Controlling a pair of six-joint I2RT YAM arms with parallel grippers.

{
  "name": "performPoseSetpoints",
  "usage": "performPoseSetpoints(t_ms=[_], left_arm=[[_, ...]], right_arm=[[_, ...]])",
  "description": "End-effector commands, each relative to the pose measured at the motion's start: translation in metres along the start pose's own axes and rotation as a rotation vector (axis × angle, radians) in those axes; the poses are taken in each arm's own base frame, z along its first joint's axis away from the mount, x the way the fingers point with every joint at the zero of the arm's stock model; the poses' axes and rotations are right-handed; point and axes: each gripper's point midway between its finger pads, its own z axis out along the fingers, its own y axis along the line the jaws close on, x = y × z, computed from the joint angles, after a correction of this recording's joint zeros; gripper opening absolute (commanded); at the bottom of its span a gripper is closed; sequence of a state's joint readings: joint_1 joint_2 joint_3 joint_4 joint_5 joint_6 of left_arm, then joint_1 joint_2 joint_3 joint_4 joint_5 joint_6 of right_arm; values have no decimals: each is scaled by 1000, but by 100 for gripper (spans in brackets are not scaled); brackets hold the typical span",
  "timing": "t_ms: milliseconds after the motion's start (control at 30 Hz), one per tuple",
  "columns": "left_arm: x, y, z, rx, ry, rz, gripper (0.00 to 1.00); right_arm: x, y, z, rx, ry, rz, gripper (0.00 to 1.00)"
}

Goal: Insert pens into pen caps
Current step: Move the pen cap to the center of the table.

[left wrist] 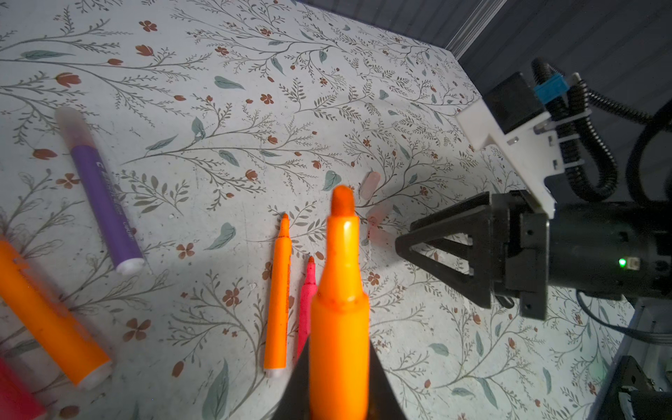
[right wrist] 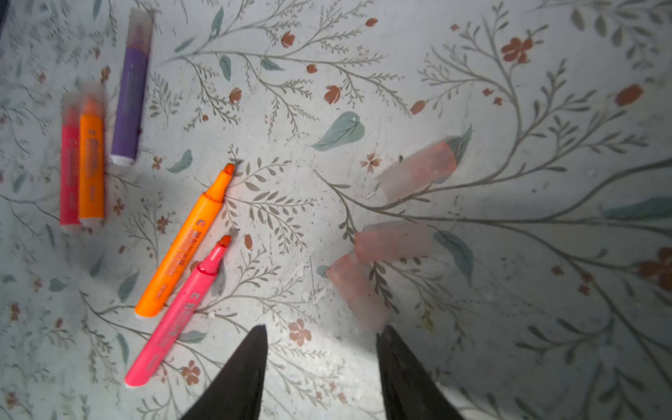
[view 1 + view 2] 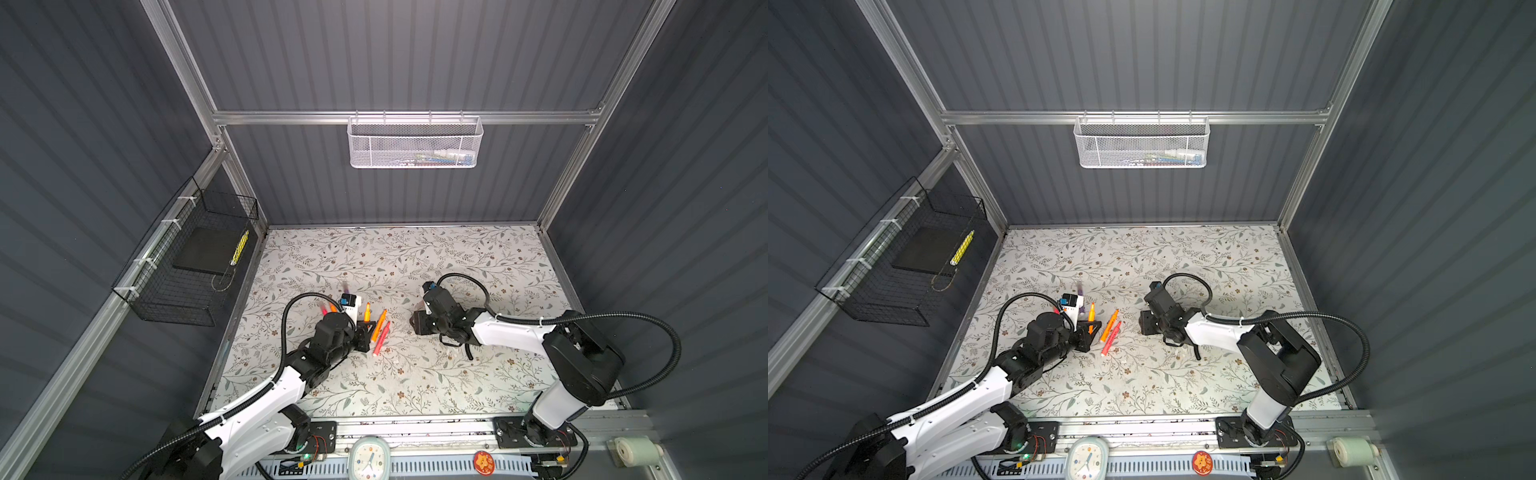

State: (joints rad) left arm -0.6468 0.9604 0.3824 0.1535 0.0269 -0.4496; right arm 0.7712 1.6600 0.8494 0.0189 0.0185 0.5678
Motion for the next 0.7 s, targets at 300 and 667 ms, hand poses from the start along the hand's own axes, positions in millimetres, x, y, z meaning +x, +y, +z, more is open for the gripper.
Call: performPoseSetpoints(t_ms=[300, 667], left_arm=[[-8, -7, 0, 18, -11, -3, 0], [-8, -6, -3, 14, -18, -3, 0]], right_arm=[[18, -18, 19, 98, 100, 9, 15], [5, -31, 26, 201, 74, 31, 14]])
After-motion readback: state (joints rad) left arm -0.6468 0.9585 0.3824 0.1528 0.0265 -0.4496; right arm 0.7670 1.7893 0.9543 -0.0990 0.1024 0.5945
